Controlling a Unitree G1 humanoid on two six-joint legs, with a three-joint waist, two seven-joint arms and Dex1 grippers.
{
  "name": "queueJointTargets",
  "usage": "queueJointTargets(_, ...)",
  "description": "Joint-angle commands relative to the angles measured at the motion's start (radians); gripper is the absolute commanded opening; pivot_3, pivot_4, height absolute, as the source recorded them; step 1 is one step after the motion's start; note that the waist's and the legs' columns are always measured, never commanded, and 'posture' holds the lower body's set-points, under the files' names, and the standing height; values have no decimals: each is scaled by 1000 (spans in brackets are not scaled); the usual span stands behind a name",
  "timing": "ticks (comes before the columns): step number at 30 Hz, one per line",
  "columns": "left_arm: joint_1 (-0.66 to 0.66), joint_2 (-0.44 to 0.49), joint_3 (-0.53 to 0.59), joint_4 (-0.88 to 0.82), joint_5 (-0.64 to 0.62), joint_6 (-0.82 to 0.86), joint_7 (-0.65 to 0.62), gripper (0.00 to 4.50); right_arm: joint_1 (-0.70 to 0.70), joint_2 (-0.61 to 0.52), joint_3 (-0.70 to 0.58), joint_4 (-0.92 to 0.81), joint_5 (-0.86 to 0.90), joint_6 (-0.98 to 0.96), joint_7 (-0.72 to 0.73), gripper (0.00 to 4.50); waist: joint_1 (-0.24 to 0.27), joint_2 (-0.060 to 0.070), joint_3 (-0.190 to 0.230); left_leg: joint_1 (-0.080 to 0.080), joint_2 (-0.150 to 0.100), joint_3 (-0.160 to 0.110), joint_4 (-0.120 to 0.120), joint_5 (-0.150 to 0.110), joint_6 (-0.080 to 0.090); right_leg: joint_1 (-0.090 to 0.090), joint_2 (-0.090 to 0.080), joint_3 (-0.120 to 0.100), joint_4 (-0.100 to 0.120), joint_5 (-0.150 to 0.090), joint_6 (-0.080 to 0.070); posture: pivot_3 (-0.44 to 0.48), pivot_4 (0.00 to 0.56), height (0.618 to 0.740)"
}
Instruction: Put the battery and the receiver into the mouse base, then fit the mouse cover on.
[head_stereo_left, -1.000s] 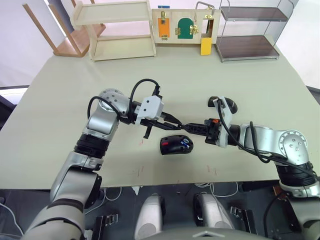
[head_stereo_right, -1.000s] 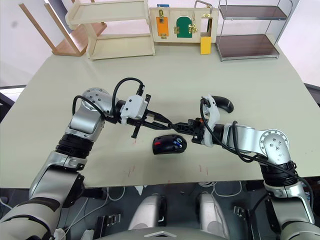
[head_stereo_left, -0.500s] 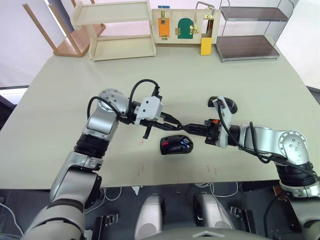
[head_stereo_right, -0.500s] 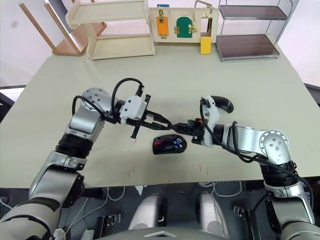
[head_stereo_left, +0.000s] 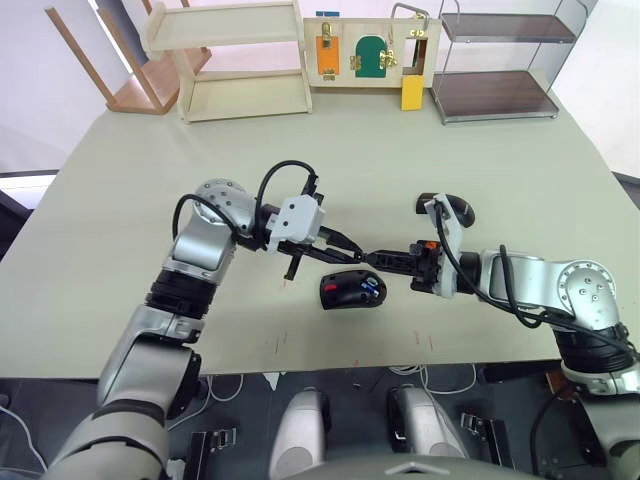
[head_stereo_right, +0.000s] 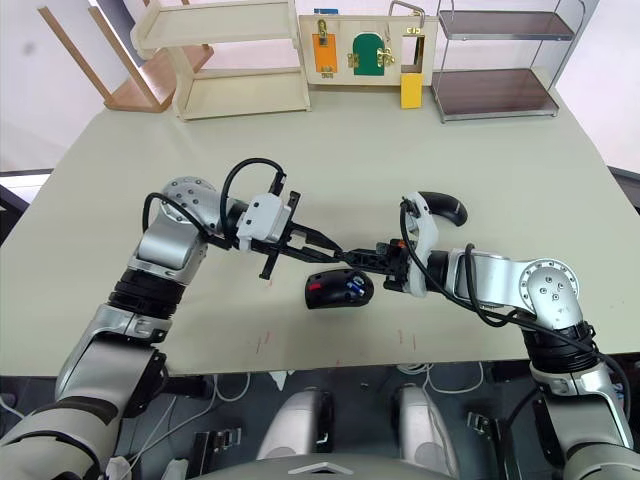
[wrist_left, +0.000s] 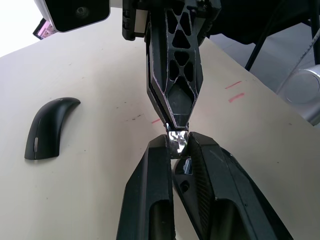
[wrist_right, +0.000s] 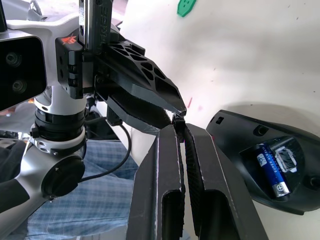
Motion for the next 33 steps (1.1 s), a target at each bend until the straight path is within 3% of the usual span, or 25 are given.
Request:
queueJointTargets(1, -7, -5, -8, -29, -17, -8, -44, 37, -2, 10, 18, -33, 40, 13, 39, 77, 0, 0, 0, 0, 0, 0, 0, 0, 0, 0, 0, 0, 0, 0, 0, 0, 150, 740)
queueJointTargets(11, -17, 10, -17, -19, -14, 20, -40, 37, 5, 0, 6, -45, 40, 5, 58, 77, 0, 0, 0, 0, 0, 0, 0, 0, 0, 0, 0, 0, 0, 0, 0, 0, 150, 740)
queueJointTargets(21, -26, 10, 1, 40, 1, -3, -9, 4469, 10, -59, -15, -57, 40, -16, 79, 0, 0, 0, 0, 0, 0, 0, 0, 0, 0, 0, 0, 0, 0, 0, 0, 0, 150, 740)
queueJointTargets(33, 53, 62, 69, -27, -38, 92, 46, 4469, 65, -158, -113, -145, -14, -61, 214, 0, 1, 0, 0, 0, 0, 0, 0, 0, 0, 0, 0, 0, 0, 0, 0, 0, 150, 740)
